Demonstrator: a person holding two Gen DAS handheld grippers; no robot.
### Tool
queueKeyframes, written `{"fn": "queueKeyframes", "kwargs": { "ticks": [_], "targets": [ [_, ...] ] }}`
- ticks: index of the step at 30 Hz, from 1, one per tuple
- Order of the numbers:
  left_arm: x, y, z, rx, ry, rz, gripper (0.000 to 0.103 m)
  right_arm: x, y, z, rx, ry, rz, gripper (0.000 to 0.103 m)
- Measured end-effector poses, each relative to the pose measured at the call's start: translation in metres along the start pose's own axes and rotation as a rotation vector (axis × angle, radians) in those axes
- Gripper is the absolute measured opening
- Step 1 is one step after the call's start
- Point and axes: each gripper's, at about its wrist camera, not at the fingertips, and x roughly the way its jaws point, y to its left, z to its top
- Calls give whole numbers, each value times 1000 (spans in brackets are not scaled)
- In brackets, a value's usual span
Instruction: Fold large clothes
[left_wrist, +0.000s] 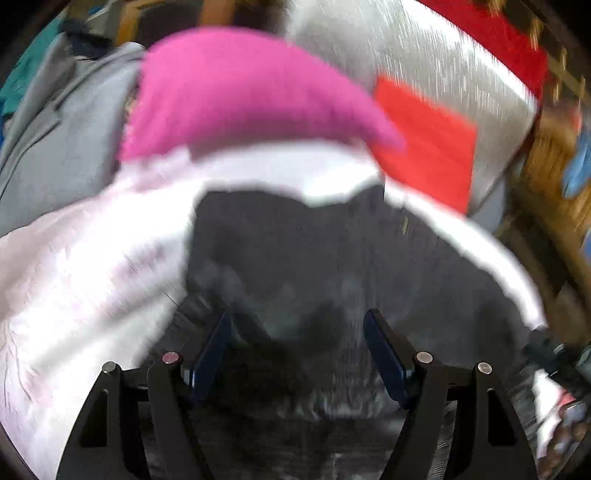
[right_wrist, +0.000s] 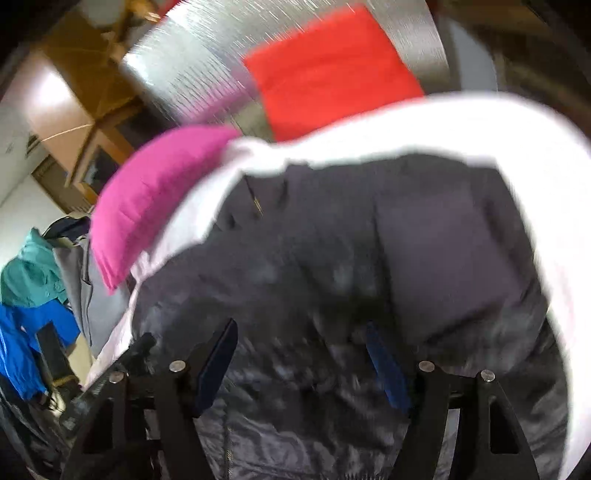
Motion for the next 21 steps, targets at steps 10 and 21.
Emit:
{"fn": "queueKeyframes", "kwargs": {
  "ticks": [10,21],
  "targets": [
    [74,80,72,-152,230,-22,74,63,6,-26,-208,179,-74,77],
    [67,37,83,127,17,31,12,64,6,-35,-226,140,-64,77]
  ]
}}
